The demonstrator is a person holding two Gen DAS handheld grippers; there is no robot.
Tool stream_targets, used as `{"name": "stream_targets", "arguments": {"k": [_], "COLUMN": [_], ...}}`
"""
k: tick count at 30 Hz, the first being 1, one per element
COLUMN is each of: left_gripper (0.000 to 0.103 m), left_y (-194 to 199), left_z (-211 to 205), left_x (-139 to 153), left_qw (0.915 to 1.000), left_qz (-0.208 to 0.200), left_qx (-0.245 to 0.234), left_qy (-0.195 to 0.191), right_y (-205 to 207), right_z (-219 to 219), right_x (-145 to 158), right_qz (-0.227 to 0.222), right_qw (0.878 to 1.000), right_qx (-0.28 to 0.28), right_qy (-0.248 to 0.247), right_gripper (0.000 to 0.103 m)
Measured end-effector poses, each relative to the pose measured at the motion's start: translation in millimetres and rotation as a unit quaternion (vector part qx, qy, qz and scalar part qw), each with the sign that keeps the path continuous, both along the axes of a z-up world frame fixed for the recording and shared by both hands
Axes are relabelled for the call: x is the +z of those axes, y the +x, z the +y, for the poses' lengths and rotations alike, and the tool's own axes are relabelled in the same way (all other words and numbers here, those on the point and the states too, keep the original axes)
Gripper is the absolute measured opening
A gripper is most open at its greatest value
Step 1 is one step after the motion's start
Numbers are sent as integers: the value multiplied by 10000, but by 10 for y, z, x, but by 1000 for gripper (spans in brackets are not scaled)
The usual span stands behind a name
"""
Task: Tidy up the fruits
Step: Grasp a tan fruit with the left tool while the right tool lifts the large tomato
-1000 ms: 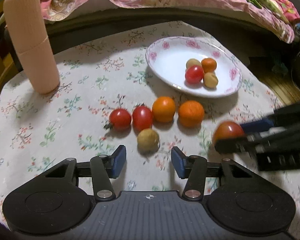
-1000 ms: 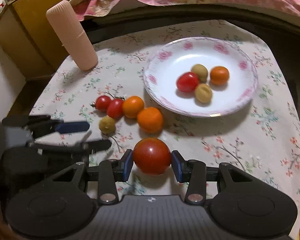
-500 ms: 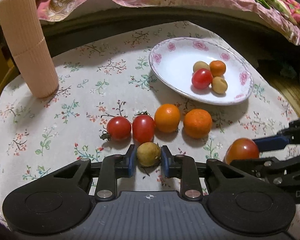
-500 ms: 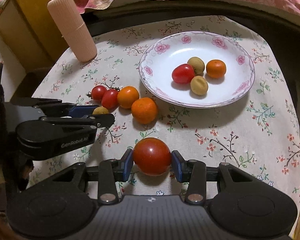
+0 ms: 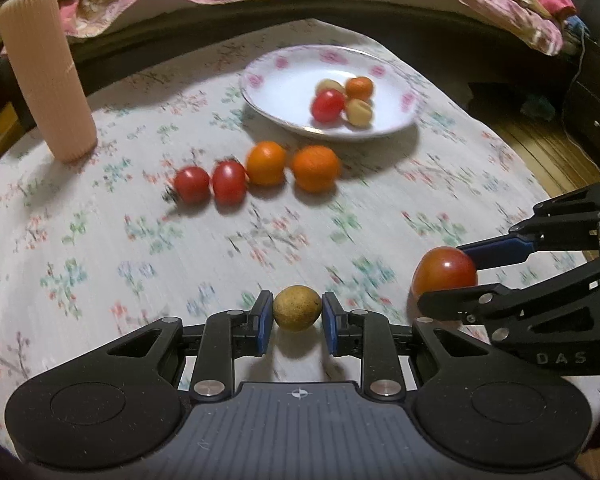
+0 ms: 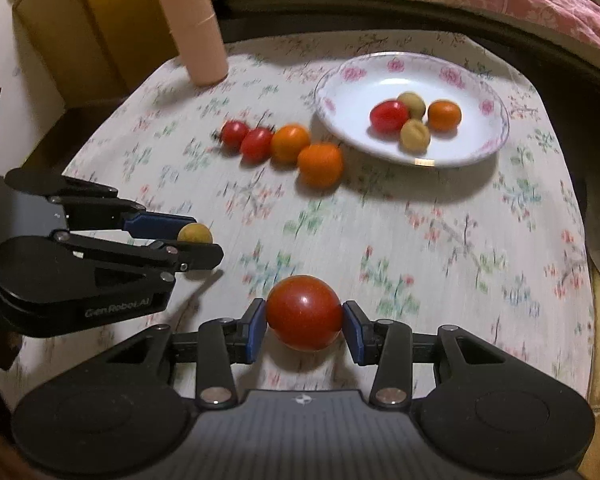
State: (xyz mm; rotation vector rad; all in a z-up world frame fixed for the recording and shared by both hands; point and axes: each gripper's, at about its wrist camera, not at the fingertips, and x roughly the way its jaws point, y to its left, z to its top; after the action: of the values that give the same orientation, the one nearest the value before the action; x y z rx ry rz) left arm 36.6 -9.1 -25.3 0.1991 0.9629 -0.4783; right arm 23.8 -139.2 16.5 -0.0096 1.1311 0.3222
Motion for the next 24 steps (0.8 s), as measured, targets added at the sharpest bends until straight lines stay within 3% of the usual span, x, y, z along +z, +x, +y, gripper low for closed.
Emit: {"name": "stream_targets", "arguments": {"k": [12,17,24], "left_gripper": [37,45,43], "left_y": [-216,-193,-166], "left_z": [-2,-34,-77], "left_x": [-80,-96,-93], "left_qw": [9996,9995,9994], "left_qz": [-64,-111,-111], "left_qx": [-193,-203,-249], "left_qy": [202,206,218], "right_y": [-174,-156,-153], "right_z": [44,54,98], "right_x": [-22,-75,-104], "right_qz": [-102,-22,34], "right_qw": [9998,9999,9998], "right_qx": [64,102,181], "right_qy": [-157,-60,-110], "right_gripper": [44,44,44]}}
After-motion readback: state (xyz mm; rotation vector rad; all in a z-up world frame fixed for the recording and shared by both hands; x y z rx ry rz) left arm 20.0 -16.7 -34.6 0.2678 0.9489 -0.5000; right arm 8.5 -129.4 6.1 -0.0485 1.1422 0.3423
